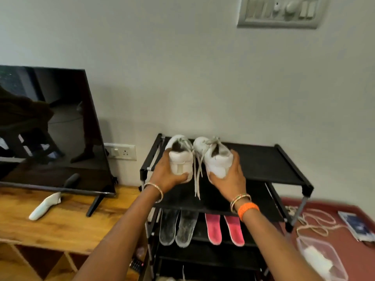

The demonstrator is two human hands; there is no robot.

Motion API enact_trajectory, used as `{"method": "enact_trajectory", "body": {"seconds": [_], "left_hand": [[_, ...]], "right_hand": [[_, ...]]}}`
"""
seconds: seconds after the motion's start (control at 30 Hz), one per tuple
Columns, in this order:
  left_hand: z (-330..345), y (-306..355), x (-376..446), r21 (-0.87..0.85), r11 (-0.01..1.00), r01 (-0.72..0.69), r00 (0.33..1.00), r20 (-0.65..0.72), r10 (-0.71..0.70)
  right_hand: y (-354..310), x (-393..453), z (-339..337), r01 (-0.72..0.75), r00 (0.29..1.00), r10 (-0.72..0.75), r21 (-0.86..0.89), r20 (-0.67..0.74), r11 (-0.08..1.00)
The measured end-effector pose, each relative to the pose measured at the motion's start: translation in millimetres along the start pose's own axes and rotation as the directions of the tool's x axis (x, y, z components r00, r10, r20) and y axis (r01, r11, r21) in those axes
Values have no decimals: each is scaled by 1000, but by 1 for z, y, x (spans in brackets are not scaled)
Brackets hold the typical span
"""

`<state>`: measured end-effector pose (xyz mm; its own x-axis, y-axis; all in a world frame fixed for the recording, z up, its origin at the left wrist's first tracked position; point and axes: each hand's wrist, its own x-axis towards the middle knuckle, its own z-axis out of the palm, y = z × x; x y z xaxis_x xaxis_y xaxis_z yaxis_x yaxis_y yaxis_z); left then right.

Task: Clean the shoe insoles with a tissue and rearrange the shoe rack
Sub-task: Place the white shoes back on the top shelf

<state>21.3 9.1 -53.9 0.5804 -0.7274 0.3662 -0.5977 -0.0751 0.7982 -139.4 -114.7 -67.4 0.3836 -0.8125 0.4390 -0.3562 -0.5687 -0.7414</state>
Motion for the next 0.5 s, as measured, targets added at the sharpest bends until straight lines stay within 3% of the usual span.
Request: {"method": "enact_trajectory", "body": {"seconds": [0.13,0.4,0.5], "left_hand": [[-11,-6,1,-2,1000,3,999,-34,-3],[-25,-13,6,62,997,-34,998,-58,38],[-32,-22,12,72,997,-13,997,-78,18]], "right_hand": [[-9,4,1,38,999,-38,-68,4,997],[-37,-4,47,0,992,9,70,-123,998],[-43,2,68,24,994,-22,19,-107,1000]]}}
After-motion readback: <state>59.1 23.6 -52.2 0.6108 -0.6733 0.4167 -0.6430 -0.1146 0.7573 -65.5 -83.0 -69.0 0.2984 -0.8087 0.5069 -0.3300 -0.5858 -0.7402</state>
